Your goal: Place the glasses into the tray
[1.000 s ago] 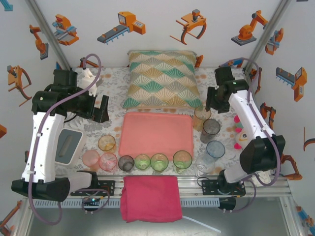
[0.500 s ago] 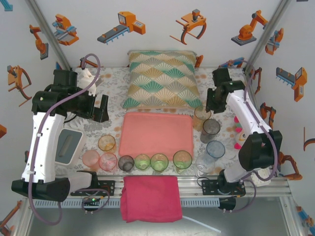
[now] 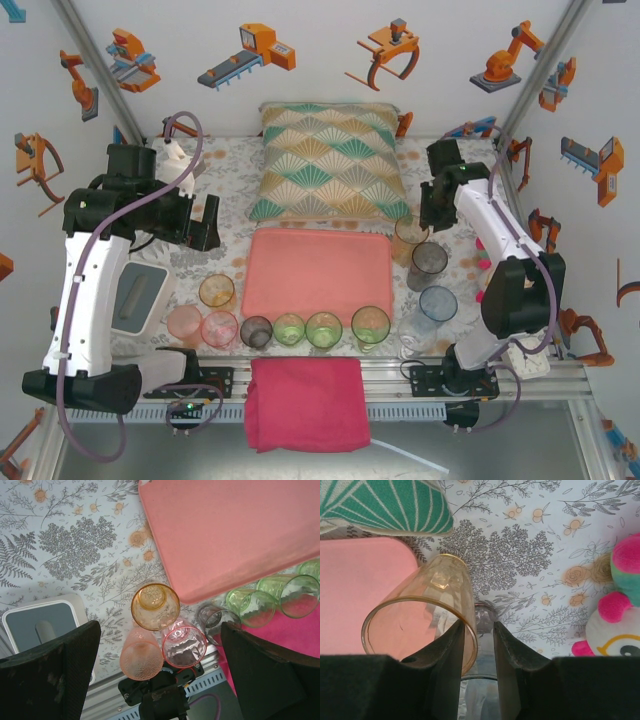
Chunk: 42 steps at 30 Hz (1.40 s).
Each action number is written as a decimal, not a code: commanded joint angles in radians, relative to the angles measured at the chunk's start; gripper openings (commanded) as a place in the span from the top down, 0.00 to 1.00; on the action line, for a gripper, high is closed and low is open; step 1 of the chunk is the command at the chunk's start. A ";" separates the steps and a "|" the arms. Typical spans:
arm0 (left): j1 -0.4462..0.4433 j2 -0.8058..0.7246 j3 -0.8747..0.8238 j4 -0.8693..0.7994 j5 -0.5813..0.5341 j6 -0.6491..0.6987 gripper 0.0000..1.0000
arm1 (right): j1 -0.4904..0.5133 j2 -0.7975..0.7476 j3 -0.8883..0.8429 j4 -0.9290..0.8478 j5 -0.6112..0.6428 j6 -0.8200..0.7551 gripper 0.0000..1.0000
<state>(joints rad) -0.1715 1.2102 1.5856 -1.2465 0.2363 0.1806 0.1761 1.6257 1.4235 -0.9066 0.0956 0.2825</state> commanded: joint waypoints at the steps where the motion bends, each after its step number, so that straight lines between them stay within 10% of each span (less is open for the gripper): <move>1: -0.006 -0.008 -0.011 -0.014 0.021 -0.010 0.03 | -0.001 0.019 0.015 -0.001 0.032 -0.026 0.71; 42: -0.006 -0.029 -0.022 -0.024 0.026 -0.008 0.03 | -0.001 0.046 0.170 -0.076 0.034 -0.064 1.00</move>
<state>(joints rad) -0.1715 1.1992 1.5742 -1.2495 0.2447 0.1802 0.1761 1.6794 1.5505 -0.9520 0.1211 0.2337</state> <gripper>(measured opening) 0.972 0.009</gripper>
